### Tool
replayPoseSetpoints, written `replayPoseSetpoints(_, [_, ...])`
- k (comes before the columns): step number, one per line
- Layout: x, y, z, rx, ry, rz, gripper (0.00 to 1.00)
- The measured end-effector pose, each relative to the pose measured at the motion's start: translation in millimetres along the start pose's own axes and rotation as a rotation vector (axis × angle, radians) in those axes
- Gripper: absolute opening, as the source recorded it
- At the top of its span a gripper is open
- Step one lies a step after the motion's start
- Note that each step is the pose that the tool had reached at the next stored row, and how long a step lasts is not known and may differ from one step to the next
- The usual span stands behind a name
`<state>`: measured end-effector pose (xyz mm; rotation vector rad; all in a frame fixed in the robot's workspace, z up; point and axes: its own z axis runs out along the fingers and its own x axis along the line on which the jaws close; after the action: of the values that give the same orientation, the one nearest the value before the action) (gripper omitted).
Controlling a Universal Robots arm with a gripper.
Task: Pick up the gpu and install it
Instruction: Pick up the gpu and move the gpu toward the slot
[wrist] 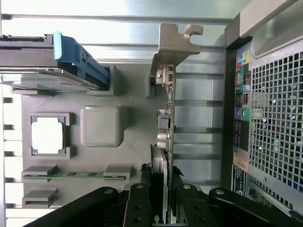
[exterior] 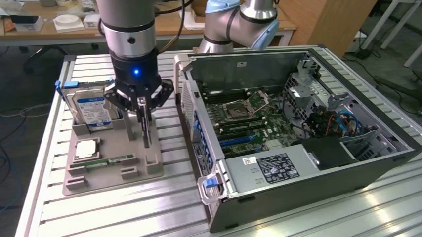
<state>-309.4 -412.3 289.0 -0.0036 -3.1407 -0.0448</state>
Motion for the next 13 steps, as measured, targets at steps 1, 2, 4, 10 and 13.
replayPoseSetpoints(1, [0.0, 0.0, -0.9, 0.0, -0.0001, 0.0, 0.26])
replayPoseSetpoints(2, [0.0, 0.0, -2.1, 0.0001, -0.0001, 0.0, 0.26])
replayPoseSetpoints(4, [0.0, 0.1, -4.8, 0.0, -0.0003, 0.0, 0.26])
replayPoseSetpoints(10, [0.0, 0.4, -13.8, -0.0001, -0.0006, 0.0, 0.26])
replayPoseSetpoints(13, [0.0, 0.5, -18.6, -0.0001, -0.001, 0.0, 0.26])
